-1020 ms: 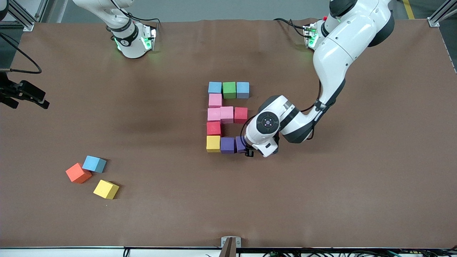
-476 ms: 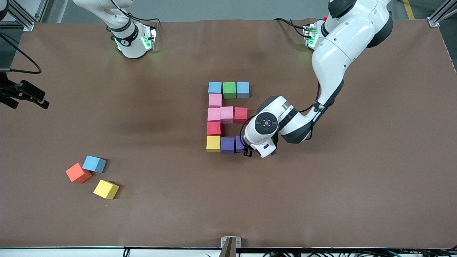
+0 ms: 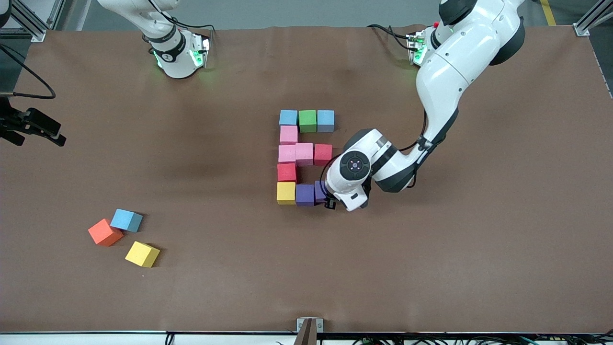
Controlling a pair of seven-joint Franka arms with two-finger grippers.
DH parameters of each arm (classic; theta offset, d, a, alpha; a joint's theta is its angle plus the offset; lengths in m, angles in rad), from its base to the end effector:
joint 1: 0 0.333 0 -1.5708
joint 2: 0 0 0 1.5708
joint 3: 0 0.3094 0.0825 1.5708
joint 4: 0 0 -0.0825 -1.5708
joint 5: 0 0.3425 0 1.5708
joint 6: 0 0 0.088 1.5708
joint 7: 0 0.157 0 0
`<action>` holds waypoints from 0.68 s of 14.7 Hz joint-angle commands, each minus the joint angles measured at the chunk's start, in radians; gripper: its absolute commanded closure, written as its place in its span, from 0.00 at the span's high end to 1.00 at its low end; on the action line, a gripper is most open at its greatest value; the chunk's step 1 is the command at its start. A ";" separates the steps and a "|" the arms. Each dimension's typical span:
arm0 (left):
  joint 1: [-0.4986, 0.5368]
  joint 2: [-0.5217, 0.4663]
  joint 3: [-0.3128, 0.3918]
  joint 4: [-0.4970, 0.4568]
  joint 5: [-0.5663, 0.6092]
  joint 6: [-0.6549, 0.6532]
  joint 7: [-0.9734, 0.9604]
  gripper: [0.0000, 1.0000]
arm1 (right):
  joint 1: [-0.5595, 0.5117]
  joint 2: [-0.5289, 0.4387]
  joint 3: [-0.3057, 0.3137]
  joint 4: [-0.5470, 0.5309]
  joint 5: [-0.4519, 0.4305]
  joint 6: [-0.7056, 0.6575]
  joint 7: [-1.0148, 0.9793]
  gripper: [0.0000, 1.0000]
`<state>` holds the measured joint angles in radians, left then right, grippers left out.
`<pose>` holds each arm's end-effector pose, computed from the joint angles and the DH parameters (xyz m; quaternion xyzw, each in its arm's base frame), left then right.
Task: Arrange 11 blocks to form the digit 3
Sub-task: 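Lower the purple block beside the first purple block with the left gripper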
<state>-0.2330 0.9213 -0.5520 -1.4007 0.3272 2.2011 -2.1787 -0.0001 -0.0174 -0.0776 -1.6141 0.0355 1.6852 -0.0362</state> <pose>0.5472 -0.4210 0.1759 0.7665 0.6367 -0.0827 0.0165 0.5220 -0.0358 0.5689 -0.9986 0.0220 -0.0452 0.0158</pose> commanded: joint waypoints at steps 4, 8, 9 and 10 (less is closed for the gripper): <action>-0.012 0.027 0.013 0.032 -0.014 0.045 0.013 0.09 | 0.000 0.002 -0.002 0.008 -0.006 -0.001 -0.002 1.00; -0.026 0.034 0.035 0.040 -0.016 0.046 0.013 0.09 | 0.005 0.005 -0.001 0.008 -0.005 0.001 -0.002 1.00; -0.028 0.036 0.037 0.040 -0.016 0.046 0.013 0.09 | 0.005 0.005 -0.001 0.008 -0.005 0.001 -0.002 1.00; -0.028 0.037 0.037 0.040 -0.016 0.051 0.013 0.09 | 0.006 0.005 -0.001 0.008 -0.005 0.001 -0.002 1.00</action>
<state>-0.2375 0.9431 -0.5328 -1.3904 0.3272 2.2445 -2.1787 0.0000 -0.0166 -0.0769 -1.6141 0.0355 1.6853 -0.0362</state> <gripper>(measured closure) 0.441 0.000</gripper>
